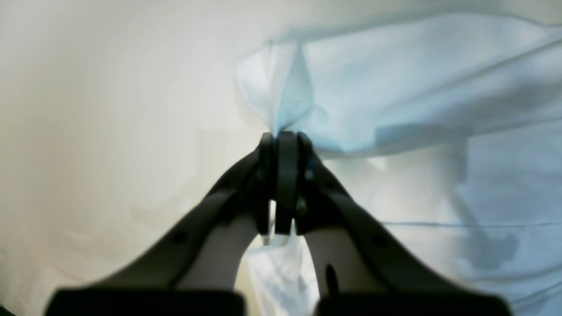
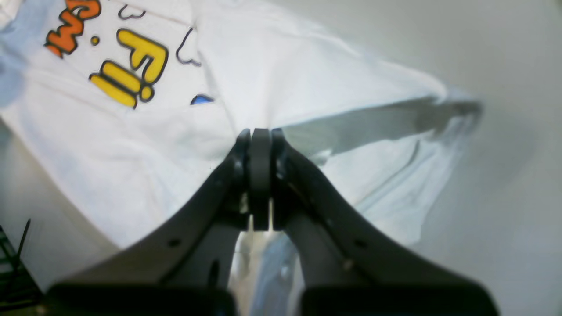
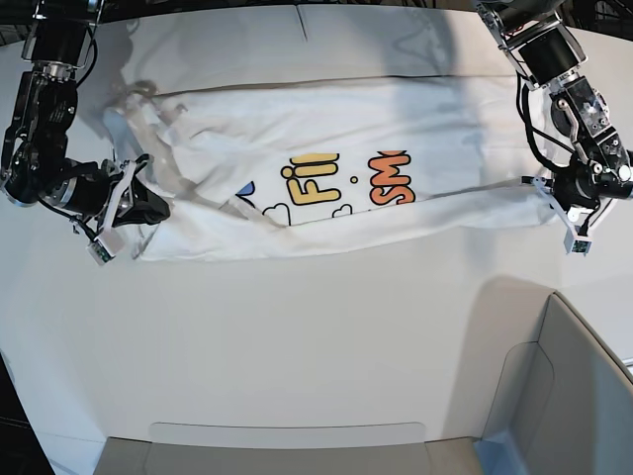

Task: Layout the t-shirt on the table in an organized manner, then fold the t-shirt properly
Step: 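Pull the folded shirt with both grippers apart to straighten the fold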

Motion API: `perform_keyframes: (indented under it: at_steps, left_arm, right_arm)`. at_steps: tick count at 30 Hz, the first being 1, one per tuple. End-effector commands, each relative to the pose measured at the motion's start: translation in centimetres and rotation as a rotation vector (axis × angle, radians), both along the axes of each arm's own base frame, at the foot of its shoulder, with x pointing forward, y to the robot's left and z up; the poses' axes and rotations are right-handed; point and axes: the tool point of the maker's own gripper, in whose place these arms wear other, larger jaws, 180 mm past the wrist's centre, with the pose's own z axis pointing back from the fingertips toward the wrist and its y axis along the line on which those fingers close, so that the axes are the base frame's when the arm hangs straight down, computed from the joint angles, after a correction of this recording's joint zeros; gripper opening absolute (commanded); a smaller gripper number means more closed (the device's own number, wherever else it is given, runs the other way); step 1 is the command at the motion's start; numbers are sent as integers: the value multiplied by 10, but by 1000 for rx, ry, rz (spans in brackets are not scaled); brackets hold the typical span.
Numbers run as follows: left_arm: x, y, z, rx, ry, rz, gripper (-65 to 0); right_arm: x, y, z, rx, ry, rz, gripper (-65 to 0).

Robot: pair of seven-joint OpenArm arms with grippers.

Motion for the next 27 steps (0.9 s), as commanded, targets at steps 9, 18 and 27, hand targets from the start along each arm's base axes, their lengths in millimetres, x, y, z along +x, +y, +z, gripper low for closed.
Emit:
perform_keyframes:
  at_steps: [9,18,27]
  left_arm:
    - [-24,22,-1,69,50,0,-650]
    - [-43,21,-14,68,101,-2,-650]
    - [-46,27,8,148,66,-27,-650]
  right_arm:
    - [-26,0,23,-23,-73,58,-650]
    - [-46,-10,15,-58,-31,37,-650]
    - [-53,-19,28,20,-45,-2,-650]
